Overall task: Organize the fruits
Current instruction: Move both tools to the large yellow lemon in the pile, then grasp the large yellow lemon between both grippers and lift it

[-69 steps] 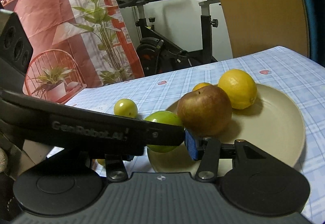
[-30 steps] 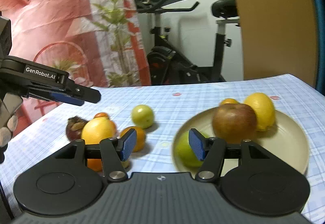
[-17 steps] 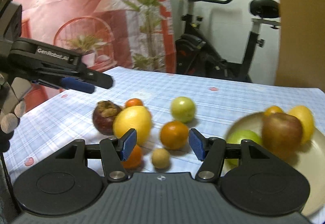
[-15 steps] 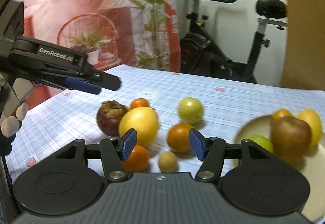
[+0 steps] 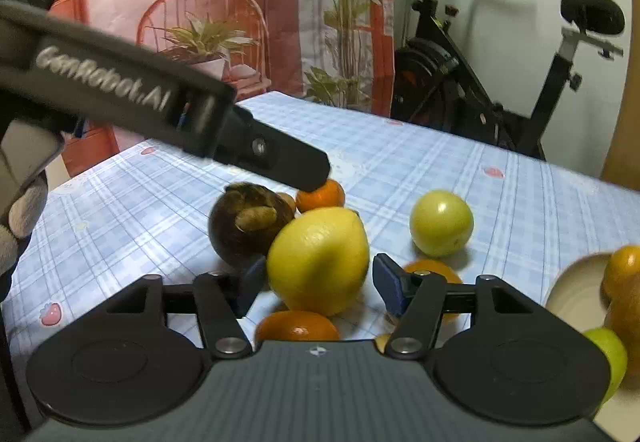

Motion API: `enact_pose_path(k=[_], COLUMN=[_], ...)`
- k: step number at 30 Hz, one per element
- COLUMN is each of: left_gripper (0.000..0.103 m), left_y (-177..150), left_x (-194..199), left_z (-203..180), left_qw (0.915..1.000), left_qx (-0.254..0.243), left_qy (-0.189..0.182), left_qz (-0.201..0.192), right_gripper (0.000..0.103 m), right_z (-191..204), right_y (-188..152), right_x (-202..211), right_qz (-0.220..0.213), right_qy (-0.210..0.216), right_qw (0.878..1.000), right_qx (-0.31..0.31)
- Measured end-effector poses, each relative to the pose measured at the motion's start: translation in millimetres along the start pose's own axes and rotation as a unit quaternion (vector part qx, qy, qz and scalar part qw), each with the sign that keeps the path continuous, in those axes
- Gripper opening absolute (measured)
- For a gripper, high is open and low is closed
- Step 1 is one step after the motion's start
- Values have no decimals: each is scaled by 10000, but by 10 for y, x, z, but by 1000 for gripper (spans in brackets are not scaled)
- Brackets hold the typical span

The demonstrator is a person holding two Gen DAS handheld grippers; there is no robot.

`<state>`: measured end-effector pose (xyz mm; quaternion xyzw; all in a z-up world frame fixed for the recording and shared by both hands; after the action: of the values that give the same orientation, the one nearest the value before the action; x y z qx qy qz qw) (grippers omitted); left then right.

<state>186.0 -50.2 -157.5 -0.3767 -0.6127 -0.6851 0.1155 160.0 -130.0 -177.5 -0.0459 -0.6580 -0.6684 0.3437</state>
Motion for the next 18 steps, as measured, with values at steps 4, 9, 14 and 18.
enact_pose_path(k=[4, 9, 14, 18], left_gripper=[56, 57, 56, 58], left_y=[-22, -36, -60, -86], left_x=[-123, -192, -241, -279], left_z=[-3, -49, -126, -165], left_qw=[9997, 9987, 9972, 9963], left_qx=[-58, -344, -596, -745], left_qy=[27, -54, -65, 5], left_qz=[225, 381, 438, 433], right_gripper=[61, 60, 60, 60], right_z=[11, -3, 6, 11], right_y=[-19, -43, -54, -55], right_x=[-18, 7, 23, 23], right_qz=[38, -16, -53, -52], right_qy=[24, 54, 56, 48], right_qw=[10000, 10000, 10000, 10000], right_qx=[1, -35, -41, -10])
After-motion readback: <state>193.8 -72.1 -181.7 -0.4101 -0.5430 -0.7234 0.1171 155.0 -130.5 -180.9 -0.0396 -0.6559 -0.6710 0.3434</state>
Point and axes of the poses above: each gripper's, at about its wrist camera, not at the fingertips, and x roughly against the way its jaws point, z to its left, y to its top, the point moved 4 cm from there along -x, roughly the way its jaws point, and after that the axes turned 10 degrees about y, right-handed, at the moved point
